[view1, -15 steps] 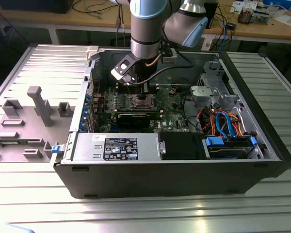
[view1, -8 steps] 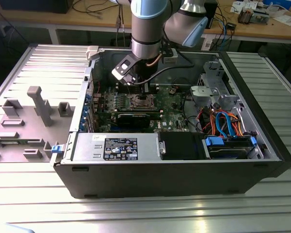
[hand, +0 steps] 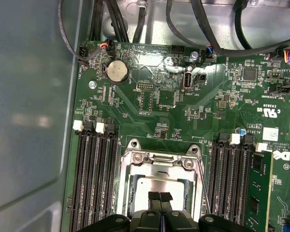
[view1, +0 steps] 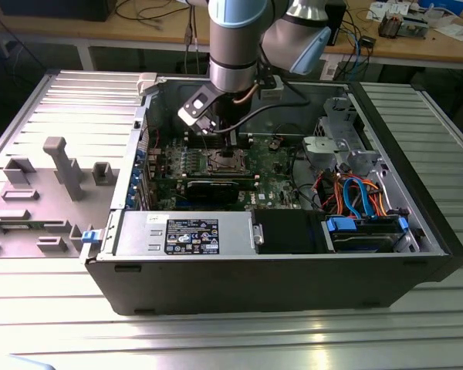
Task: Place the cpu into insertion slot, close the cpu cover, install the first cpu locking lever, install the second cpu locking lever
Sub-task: 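Install the first cpu locking lever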
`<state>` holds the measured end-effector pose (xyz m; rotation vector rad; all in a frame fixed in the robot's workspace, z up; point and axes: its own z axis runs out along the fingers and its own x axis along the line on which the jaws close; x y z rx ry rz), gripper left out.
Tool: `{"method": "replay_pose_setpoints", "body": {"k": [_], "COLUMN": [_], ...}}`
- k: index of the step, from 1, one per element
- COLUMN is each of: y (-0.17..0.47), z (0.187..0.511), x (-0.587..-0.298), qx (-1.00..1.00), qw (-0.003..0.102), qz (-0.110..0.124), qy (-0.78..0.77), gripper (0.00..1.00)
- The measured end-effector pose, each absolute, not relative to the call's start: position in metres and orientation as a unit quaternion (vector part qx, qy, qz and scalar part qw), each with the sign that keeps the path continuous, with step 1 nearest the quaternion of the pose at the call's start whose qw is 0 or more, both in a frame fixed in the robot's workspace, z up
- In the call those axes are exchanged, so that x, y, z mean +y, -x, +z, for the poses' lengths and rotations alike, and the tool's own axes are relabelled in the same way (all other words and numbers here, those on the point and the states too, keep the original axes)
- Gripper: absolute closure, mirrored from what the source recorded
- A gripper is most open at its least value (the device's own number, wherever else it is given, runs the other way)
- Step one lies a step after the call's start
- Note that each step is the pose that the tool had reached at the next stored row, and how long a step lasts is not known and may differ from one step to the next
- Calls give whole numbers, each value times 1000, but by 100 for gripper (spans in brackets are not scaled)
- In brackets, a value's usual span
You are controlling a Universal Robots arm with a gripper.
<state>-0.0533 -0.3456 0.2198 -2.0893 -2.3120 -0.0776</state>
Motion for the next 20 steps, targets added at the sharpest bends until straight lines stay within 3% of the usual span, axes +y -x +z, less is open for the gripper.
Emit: {"method": "replay_pose_setpoints", "body": {"k": [12, 20], "y": [53, 53], "z": [222, 249], "x": [-346, -346], "qx": [-773, -773], "qw": [13, 13], "qz": [-24, -24], "qy": [634, 634], "gripper": [89, 89]}}
